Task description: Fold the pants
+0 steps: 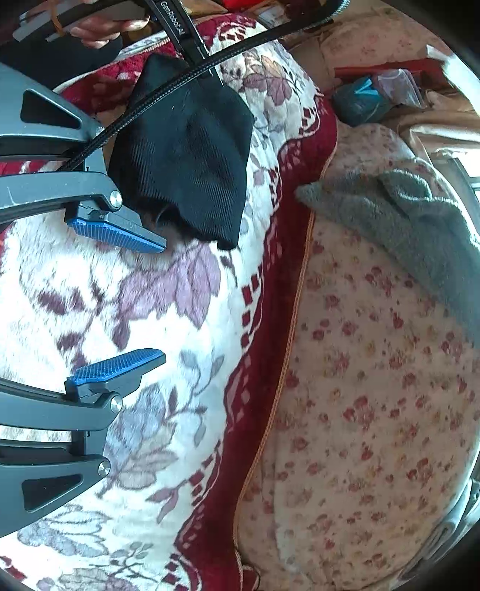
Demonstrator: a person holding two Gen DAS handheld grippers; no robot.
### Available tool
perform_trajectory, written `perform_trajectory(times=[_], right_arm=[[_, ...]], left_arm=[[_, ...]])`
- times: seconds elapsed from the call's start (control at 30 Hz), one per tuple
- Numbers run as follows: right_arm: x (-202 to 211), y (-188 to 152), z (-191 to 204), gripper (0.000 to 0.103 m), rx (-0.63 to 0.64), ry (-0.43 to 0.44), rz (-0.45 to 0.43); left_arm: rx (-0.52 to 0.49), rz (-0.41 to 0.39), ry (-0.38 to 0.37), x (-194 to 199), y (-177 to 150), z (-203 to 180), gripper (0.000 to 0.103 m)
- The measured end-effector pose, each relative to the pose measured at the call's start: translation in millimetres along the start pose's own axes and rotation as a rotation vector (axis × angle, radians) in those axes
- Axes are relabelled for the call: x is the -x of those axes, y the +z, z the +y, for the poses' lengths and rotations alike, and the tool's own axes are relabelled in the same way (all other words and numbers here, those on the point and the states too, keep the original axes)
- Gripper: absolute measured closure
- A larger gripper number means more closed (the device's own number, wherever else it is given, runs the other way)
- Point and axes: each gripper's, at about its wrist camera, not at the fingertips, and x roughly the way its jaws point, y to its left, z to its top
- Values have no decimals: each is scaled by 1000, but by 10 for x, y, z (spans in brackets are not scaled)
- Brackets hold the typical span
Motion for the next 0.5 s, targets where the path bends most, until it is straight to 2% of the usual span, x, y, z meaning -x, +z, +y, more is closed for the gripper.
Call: perform_trajectory(times=[0.23,0.5], right_arm=[[23,-86,-219,51,-21,-66,6],[-3,-152,-482,51,-73,-98,34]], left_arm=[[-7,19,-2,-56,-39,-55,39],[-8,29,-9,-100,-52,-101,39]])
